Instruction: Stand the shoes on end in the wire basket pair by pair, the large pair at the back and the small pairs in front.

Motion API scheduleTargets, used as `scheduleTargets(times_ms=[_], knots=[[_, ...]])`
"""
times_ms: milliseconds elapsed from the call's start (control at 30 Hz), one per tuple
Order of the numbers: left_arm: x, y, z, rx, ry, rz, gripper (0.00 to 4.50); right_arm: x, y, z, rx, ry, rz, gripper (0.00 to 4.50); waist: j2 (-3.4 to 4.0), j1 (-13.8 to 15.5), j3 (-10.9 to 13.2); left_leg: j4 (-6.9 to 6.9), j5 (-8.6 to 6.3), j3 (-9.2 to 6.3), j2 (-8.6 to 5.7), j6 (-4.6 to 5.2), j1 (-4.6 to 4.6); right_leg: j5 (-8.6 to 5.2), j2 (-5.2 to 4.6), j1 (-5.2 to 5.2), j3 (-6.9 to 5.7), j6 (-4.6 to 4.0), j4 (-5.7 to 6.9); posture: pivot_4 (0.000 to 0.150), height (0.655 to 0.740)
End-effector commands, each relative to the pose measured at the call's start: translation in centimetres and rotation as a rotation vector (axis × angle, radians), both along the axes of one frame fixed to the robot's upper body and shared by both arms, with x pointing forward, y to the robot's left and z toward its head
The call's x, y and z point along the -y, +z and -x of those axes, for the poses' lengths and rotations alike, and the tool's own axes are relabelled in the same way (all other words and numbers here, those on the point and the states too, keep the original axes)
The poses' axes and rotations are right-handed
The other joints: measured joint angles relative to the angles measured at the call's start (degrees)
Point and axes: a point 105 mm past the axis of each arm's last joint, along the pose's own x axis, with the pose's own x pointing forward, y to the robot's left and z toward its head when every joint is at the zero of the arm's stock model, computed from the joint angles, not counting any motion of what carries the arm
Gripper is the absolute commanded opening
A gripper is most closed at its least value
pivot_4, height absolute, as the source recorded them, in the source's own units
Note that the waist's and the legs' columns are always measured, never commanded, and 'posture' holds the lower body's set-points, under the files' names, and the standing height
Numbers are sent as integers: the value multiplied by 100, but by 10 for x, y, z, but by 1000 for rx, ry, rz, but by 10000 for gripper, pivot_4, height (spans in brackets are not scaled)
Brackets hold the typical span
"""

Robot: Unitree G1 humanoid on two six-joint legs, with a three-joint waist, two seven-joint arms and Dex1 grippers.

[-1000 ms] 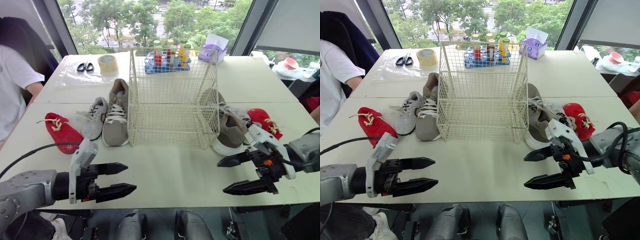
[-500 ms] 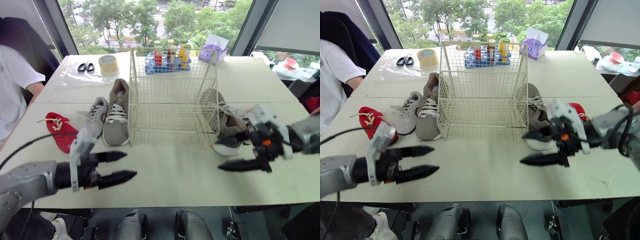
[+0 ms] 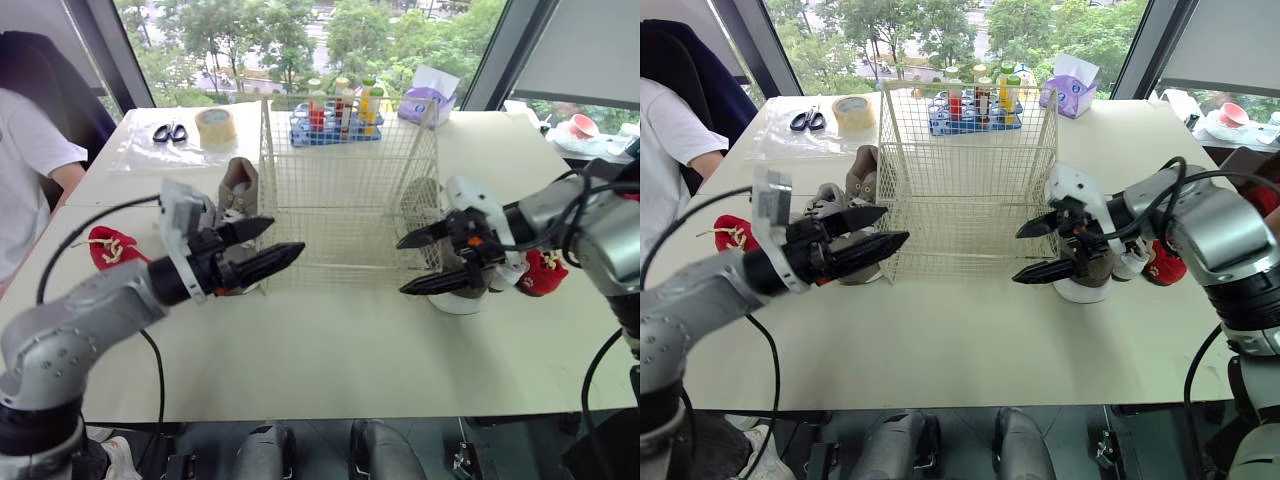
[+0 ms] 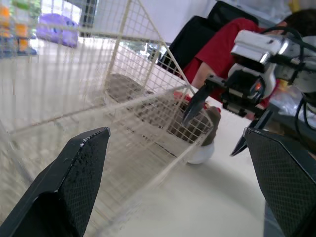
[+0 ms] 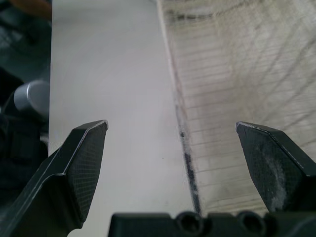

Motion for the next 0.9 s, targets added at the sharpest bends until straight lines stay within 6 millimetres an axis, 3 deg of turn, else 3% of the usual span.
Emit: scheduleTargets(times_ms=[33, 267, 467, 900], knots=[[1, 0, 10, 46, -3, -27, 45000, -4, -6, 0, 28, 39, 50, 36912, 0, -9, 0, 0, 0, 0, 0, 0, 1, 0, 0, 0, 0, -1, 0, 1500, 7400], [-6, 2, 7, 79, 32, -29, 45000, -8, -13, -8, 87, 52, 112, 1338, 1, 0, -2, 1, 8, -10, 1, -11, 3, -2, 5, 4, -2, -8, 3, 1500, 7400], [-7, 6, 3, 104, 31, -36, 45000, -13, -4, -34, 241, 13, 100, 545, -3, -48, -6, 1, 13, -8, 5, -19, 12, 4, 10, 5, -1, -10, 12, 1500, 7400], [-4, -6, -3, 80, 16, -43, 45000, -21, -7, -29, 284, 152, 102, 545, -2, -38, -7, 2, 19, -10, 11, -26, 21, 5, 18, 4, -1, -13, 31, 1500, 7400]])
